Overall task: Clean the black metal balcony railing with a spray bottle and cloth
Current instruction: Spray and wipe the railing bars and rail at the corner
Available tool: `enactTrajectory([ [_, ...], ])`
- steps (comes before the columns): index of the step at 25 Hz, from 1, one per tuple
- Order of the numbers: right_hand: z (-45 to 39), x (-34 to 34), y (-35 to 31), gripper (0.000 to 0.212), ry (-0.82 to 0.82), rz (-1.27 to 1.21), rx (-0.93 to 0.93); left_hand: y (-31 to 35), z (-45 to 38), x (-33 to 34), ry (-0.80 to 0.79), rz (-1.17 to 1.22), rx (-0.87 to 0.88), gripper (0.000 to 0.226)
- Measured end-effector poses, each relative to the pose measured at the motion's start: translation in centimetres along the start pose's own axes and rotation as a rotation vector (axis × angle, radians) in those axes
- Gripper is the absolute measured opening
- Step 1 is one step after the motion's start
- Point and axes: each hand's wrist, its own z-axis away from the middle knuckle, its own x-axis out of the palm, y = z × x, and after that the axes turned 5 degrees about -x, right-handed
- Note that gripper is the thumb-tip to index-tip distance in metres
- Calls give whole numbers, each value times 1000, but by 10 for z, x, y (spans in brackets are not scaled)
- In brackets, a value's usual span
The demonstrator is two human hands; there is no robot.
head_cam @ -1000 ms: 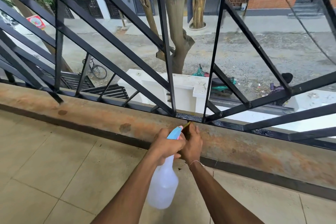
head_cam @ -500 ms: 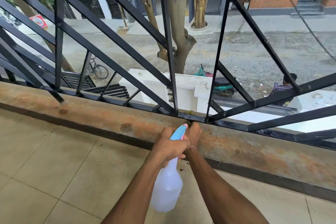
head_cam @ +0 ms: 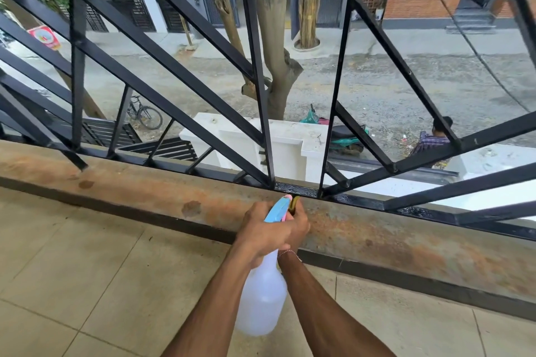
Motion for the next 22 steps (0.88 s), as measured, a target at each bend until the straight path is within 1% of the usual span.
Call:
enactTrajectory([
  [1, -2, -3, 2, 22, -38, 53, -50, -5, -8, -1, 21, -23, 8, 31],
  [2, -5, -7, 2, 20, -99, 114, -70, -8, -11, -3, 53, -57, 14, 37],
  [4, -22, -16, -4, 17, -160, 307, -107, -10, -15, -4, 69, -76, 27, 32],
  [6, -37, -13, -8, 16, -158, 501, -42, -10, -14, -3, 77, -68, 30, 22],
  [7, -39, -11, -12, 16, -167, 539, -10, -11, -14, -3, 85, -68, 36, 20],
  [9, -39, -6, -9, 15, -159, 557, -8, -9, -10, -5, 107, -78, 40, 19],
  [12, -27, -12, -11, 13, -174, 445, -45, -11, -12, -6, 102, -91, 49, 25],
  [13, -19, -16, -14, 12, -191, 353, -38, -10, -10, -6, 91, -92, 51, 28],
  [14, -13, -19, -19, 11, -172, 240, -38, -9, -10, -5, 76, -99, 56, 30],
  [15, -3, -22, -26, 15, -124, 154, -43, -9, -10, -5, 62, -105, 62, 31],
  [16, 3, -25, -30, 20, -82, 106, -58, -7, -9, -4, 50, -107, 69, 31],
  [17, 11, -32, -33, 20, -70, 101, -86, -6, -8, -3, 42, -92, 66, 27],
  [19, 23, -47, -42, 13, -105, 27, -102, -4, -8, -2, 43, -65, 68, 27],
  [20, 26, -54, -46, 13, -124, -52, -67, -3, -9, -2, 48, -41, 66, 28],
  [22, 27, -73, -59, 20, -145, -259, 89, 0, -10, -2, 47, -5, 61, 26],
])
